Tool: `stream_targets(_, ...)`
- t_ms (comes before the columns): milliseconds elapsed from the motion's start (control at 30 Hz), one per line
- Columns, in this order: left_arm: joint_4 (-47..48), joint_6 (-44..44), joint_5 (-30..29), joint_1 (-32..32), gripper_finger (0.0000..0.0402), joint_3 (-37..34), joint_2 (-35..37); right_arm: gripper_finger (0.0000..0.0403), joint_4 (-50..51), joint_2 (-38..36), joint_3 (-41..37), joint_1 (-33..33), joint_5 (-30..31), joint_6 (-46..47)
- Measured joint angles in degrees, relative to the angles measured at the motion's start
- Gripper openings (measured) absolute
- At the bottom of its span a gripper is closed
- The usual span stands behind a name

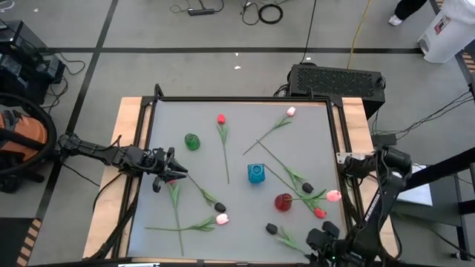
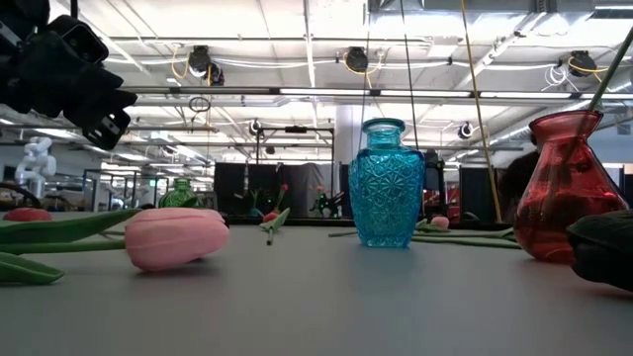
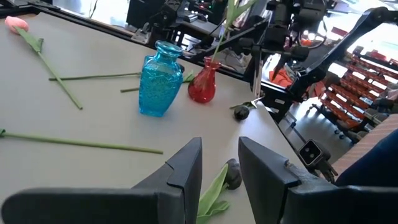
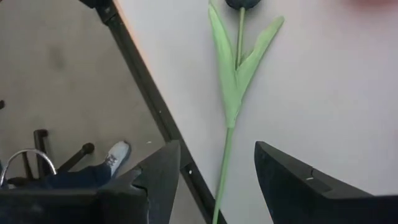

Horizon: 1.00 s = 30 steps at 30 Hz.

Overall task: Sort flowers into vase by color
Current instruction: Put the bottom black tulip into the green vase

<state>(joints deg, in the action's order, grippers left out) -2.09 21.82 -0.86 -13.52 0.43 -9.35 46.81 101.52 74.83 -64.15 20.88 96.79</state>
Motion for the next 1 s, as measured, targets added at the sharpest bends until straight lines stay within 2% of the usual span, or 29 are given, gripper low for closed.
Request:
stream_targets(467, 0.0, 0.0, 0.0, 0.0, 0.0112, 0.0, 0.0, 0.0199, -2.3, 4.0, 0.0, 2.4, 0.0, -3.0)
stream_targets(1000, 0.0, 0.0, 0.0, 0.0, 0.0112, 0.0, 0.0, 0.0199, -2.3, 4.1, 0.0, 4.9, 0.3, -6.3)
